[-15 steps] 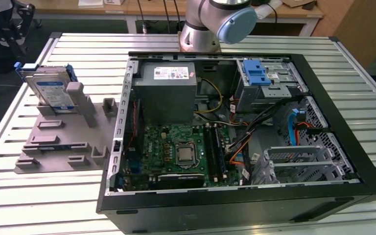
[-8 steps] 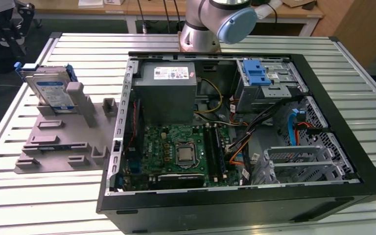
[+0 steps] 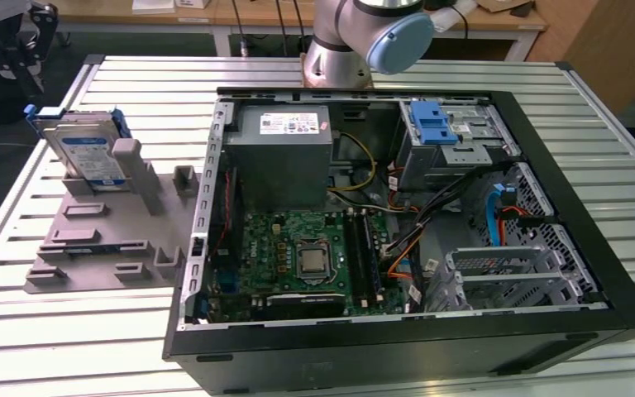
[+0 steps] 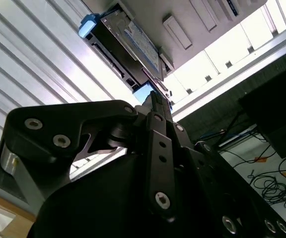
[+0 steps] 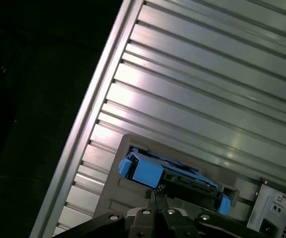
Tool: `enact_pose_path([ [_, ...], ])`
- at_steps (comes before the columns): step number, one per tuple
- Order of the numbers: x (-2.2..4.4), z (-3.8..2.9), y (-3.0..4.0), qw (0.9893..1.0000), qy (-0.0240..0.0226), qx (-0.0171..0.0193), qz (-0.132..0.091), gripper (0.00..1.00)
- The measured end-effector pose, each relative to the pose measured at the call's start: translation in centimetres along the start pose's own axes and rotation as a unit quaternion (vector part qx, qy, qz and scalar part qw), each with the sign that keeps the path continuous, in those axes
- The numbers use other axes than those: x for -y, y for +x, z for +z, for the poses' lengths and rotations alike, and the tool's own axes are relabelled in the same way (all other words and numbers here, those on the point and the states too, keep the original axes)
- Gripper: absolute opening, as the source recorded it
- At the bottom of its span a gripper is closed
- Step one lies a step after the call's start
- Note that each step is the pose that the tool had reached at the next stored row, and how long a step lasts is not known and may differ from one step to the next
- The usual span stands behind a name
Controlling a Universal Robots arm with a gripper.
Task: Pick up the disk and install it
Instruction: 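Pick up the disk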
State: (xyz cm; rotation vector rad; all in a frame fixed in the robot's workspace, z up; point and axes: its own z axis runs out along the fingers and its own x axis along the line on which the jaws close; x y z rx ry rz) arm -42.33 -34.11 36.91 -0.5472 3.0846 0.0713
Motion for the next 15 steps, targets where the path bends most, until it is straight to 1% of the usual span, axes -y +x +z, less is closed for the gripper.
enact_pose_path([
  [6,0.0,0.0,0.0,0.9997,-0.0004,-0.0011,-0.024,0.11],
  [11,0.0,0.0,0.0,0.999,-0.0007,-0.0019,-0.044,0.11],
  [15,0.0,0.0,0.0,0.9983,-0.0009,-0.0026,-0.059,0.11],
])
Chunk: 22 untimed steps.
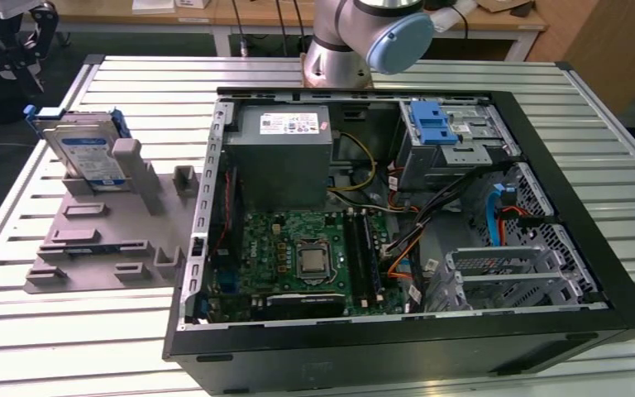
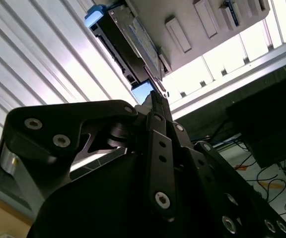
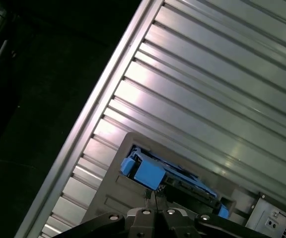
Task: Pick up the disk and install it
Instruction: 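Pick up the disk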
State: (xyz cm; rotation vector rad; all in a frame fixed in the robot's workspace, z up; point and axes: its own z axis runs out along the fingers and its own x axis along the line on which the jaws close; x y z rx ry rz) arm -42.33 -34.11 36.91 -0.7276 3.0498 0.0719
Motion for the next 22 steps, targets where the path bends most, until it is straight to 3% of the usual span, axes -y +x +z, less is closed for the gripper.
enact_pose_path([
  [22,0.0,0.0,0.0,0.9998,-0.0003,-0.0009,-0.02,0.11],
])
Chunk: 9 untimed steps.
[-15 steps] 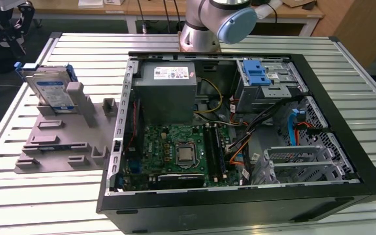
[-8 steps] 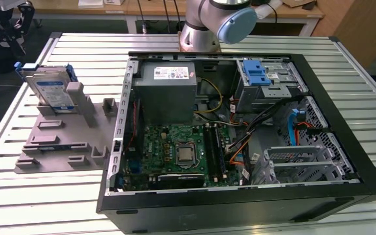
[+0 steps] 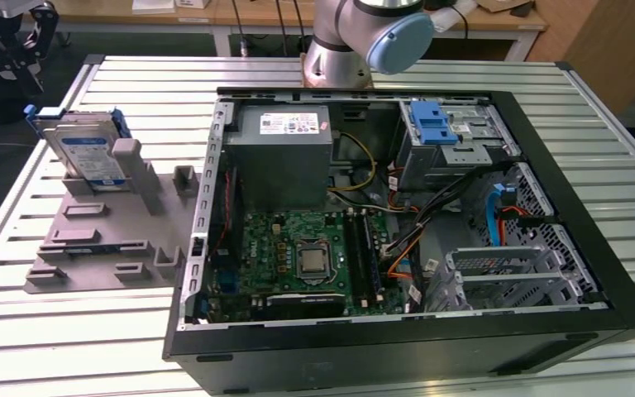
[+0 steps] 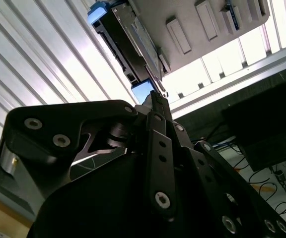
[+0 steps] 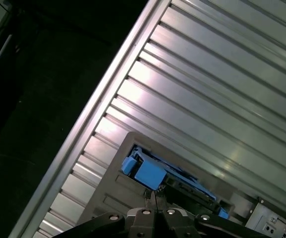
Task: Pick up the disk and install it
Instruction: 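Pick up the disk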
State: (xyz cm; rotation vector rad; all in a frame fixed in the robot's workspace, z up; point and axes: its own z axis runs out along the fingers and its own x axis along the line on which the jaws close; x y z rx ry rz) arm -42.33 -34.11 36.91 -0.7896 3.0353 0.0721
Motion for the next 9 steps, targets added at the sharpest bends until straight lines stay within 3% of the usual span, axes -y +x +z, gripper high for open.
enact_pose_path([
  [9,0.0,0.0,0.0,0.9998,-0.0003,-0.0009,-0.02,0.11],
])
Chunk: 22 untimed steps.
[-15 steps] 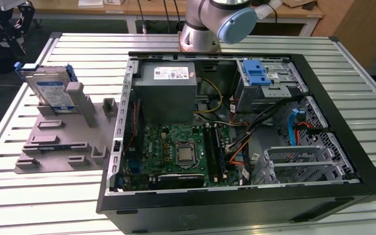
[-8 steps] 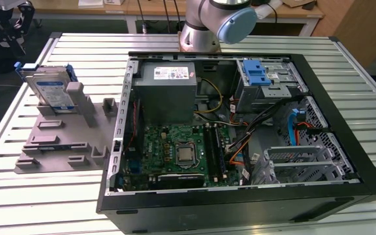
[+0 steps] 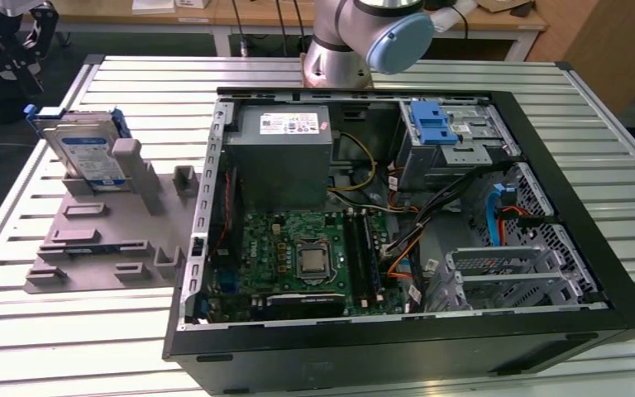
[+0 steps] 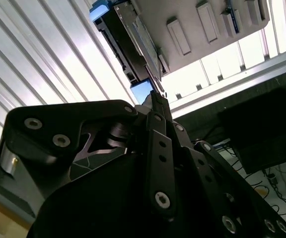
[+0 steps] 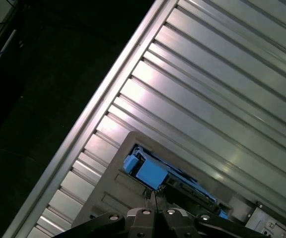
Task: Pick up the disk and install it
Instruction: 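Pick up the disk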
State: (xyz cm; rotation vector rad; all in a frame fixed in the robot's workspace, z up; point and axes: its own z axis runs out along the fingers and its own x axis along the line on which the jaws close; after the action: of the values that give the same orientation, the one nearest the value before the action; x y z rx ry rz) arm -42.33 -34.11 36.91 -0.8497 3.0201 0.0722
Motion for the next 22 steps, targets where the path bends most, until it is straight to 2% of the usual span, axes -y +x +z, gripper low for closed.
enact_pose_path([
  [17,0.0,0.0,0.0,0.9992,-0.0007,-0.0017,-0.04,0.11],
  [22,0.0,0.0,0.0,0.999,-0.0007,-0.0019,-0.045,0.11],
])
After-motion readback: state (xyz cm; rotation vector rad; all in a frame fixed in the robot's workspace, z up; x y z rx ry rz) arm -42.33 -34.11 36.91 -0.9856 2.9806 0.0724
